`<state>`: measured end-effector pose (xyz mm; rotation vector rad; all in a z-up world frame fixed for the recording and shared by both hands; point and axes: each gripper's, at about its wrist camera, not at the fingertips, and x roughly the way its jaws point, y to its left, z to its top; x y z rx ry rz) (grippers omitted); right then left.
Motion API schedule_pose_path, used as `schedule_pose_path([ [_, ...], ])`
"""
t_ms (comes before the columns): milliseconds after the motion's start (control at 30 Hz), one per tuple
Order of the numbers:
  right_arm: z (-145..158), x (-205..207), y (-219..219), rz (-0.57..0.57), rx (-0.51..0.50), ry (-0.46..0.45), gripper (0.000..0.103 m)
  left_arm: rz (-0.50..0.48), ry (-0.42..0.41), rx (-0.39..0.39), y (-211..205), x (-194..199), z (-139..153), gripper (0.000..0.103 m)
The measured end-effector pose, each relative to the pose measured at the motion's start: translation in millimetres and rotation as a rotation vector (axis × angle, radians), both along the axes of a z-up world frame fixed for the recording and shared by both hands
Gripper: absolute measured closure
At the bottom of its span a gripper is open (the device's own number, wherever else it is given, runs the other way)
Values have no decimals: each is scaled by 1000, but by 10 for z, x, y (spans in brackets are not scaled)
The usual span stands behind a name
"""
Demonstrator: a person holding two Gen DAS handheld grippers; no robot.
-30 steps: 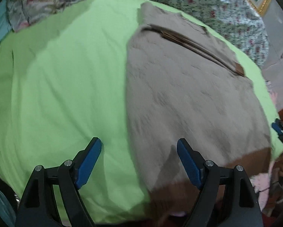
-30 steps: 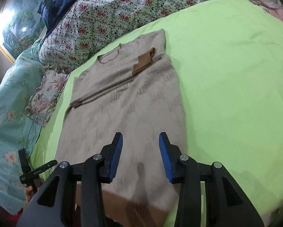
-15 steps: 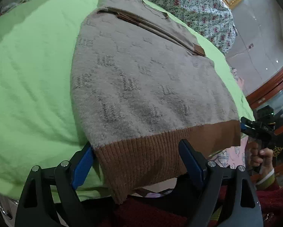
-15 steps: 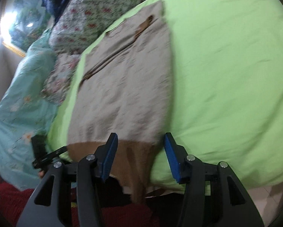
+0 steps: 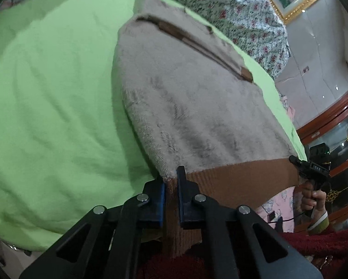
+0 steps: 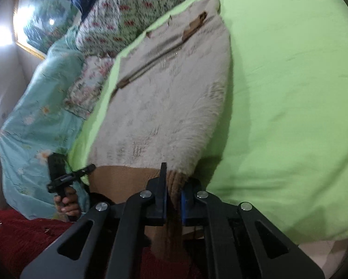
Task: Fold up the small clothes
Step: 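Grasp the brown hem with the left gripper while the right gripper grasps the hem too, then lift the hem with both grippers and fold it toward the collar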
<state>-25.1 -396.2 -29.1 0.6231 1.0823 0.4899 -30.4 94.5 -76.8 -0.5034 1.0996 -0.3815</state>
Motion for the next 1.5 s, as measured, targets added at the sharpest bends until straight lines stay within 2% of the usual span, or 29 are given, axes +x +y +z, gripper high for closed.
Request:
schedule_pose_path([
  [67,-70,25,8,17,26,32,92,-4,29,-22,-4,32,-57,93],
  [100,-109,41,36,24,29,50,89,-13,40,-40,-7,46,-62,86],
  [133,-136,52,61,27,29,63,89,-32,55,-61,-24,63,-67,73],
  [200,-189,68,115,40,21,77,88,-60,68,-103,-65,108,-63,62],
  [267,-203,80,143,46,27,68,88,-82,50,-67,-118,125,-42,69],
  [300,-205,85,149,47,34,66,88,-87,28,-21,-155,117,-16,85],
  [333,-188,78,162,52,26,55,88,-83,12,23,-177,97,7,97],
  [400,-128,26,156,47,11,24,92,-63,-13,15,-132,34,55,97],
  [567,-13,-107,-29,-3,99,-36,95,5,-80,-34,45,-102,204,97],
  [667,92,-79,-22,-4,145,-73,95,27,-146,-61,86,-105,436,98],
  [800,337,-6,17,-15,189,-143,95,44,-241,-65,153,-39,797,98],
  [933,585,147,-4,-40,202,-214,95,57,-306,-52,200,115,1041,98],
  [1100,895,606,8,-95,158,-327,95,84,-415,-13,183,643,1368,98],
  [1233,1042,1193,77,-134,74,-380,95,129,-448,38,95,1355,1544,98],
  [1367,1000,1911,70,-181,27,-361,95,176,-422,67,104,2045,1514,98],
  [1500,846,2513,40,-227,21,-318,95,206,-347,86,119,2798,1293,97],
])
